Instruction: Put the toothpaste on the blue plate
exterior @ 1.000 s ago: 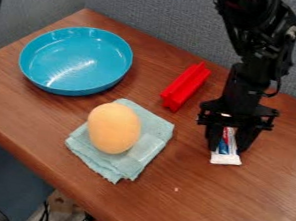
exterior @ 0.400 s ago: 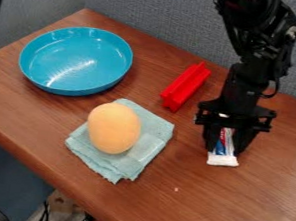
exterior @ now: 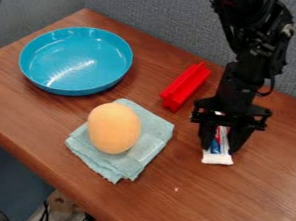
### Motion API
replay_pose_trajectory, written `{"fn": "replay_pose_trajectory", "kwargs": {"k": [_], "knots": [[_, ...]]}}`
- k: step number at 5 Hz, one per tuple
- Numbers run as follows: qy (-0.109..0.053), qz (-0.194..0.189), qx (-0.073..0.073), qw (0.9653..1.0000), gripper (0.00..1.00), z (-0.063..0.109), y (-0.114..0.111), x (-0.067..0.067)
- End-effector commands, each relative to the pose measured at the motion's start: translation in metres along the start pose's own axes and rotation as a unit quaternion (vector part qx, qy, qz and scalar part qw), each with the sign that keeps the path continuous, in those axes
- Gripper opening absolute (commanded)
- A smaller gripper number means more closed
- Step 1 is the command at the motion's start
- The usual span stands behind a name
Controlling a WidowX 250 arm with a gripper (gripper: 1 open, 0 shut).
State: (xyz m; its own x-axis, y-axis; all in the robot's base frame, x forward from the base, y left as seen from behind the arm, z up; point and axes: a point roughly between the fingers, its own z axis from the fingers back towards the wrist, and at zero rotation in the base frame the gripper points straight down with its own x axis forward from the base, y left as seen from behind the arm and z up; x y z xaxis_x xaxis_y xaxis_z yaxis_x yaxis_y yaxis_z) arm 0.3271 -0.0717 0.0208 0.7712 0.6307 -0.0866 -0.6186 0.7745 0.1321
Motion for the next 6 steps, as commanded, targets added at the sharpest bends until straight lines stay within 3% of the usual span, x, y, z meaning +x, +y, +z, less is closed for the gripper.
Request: {"fn": "replay_pose_trajectory", "kwargs": {"k": [1, 3, 4, 5, 6], "knots": [[-0.031, 0.005, -0.036, 0.9989, 0.0, 0.035, 0.003, 0.011], [-0.034, 0.001, -0.043, 0.9985, 0.0, 0.053, 0.011, 0.015], [-0.032, -0.002, -0.053, 0.9981, 0.0, 0.07, 0.021, 0.02], [-0.024, 0.019, -0.081, 0.9963, 0.0, 0.101, 0.046, 0.036], [-0.028, 0.045, -0.101, 0.9934, 0.0, 0.12, 0.083, 0.057]]}}
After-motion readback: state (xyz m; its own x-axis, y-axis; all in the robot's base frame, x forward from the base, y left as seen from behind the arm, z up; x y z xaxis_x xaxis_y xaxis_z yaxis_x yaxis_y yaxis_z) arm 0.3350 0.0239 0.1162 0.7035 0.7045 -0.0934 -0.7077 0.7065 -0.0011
